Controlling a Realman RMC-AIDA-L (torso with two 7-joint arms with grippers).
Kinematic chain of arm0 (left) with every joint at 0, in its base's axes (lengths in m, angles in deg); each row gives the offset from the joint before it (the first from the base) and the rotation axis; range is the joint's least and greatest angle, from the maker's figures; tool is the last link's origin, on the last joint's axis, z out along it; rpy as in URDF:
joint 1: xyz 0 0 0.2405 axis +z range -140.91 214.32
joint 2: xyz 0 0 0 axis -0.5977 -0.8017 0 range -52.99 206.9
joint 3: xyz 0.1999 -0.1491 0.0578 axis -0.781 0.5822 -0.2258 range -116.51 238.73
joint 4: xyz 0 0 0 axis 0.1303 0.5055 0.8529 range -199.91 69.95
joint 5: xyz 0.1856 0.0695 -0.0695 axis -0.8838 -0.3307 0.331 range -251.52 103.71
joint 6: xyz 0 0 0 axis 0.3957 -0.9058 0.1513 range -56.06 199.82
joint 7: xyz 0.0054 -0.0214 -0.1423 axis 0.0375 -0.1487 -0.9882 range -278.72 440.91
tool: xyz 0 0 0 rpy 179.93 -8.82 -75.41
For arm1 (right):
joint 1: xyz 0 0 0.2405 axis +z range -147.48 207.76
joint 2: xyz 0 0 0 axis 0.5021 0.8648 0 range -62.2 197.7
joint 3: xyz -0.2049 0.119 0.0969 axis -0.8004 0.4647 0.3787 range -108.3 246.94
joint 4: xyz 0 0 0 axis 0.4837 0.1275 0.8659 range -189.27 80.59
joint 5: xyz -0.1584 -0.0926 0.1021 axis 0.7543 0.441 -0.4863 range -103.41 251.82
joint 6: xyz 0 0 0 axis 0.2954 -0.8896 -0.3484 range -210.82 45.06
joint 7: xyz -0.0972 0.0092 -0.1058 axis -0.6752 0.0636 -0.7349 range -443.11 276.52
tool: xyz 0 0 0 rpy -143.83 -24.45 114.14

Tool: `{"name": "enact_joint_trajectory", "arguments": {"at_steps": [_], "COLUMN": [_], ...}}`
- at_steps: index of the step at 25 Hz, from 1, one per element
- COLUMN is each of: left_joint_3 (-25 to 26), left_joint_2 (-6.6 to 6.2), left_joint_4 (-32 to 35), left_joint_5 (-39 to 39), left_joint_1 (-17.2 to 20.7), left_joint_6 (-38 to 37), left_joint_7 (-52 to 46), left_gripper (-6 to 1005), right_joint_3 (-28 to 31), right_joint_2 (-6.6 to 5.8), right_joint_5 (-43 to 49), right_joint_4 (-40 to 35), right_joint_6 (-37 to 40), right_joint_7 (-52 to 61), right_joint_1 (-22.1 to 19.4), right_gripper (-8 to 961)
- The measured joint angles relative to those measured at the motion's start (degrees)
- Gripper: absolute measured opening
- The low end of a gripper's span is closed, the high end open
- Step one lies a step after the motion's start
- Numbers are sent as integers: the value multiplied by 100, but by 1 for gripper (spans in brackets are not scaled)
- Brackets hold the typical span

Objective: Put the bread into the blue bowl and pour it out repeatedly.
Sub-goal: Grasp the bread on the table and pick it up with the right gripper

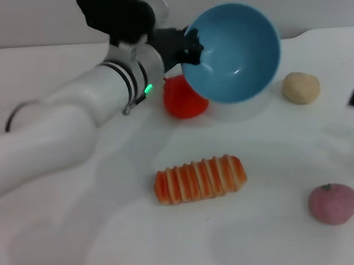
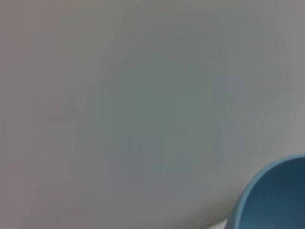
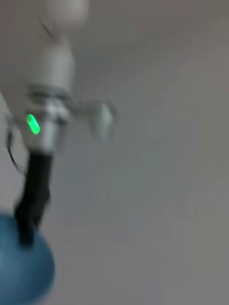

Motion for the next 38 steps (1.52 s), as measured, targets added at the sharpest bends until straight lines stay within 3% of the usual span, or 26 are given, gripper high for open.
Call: {"name": "enact_joint_trajectory", "arguments": {"at_steps": [1,2,5,10,15,24,30,38], "left_joint_3": [0,458,866,1595,2142,2432,2432,2395], "left_joint_2": [0,-11,-22,-33,-33,-32,-32,-37], "left_joint_4": [0,39,58,153,224,279,300,625], "left_joint_5": [0,235,433,530,813,1283,1686,1862], "left_joint_1": [0,-43,-36,150,309,458,673,937], "left_joint_6": [0,-617,-1089,-1758,-2122,-2500,-2472,-2499], "left_joint_7": [0,-5,-6,-8,-17,-18,-18,-18], "left_gripper": [0,0,0,-1,0,4,5,7], "right_joint_3": [-57,-110,-411,-1065,-2250,-4557,-5555,-6631], "right_joint_2": [0,0,3,27,34,44,46,79], "right_joint_5": [169,292,703,1168,1523,1707,1720,1701], "right_joint_4": [-116,-200,-522,-796,-930,-953,-789,-480], "right_joint_6": [115,182,271,46,-716,-2931,-4075,-4954], "right_joint_7": [71,143,484,637,757,1073,1114,1243], "right_joint_1": [118,202,510,907,1229,1533,1625,1812], "right_gripper": [368,368,368,536,593,604,604,605]}}
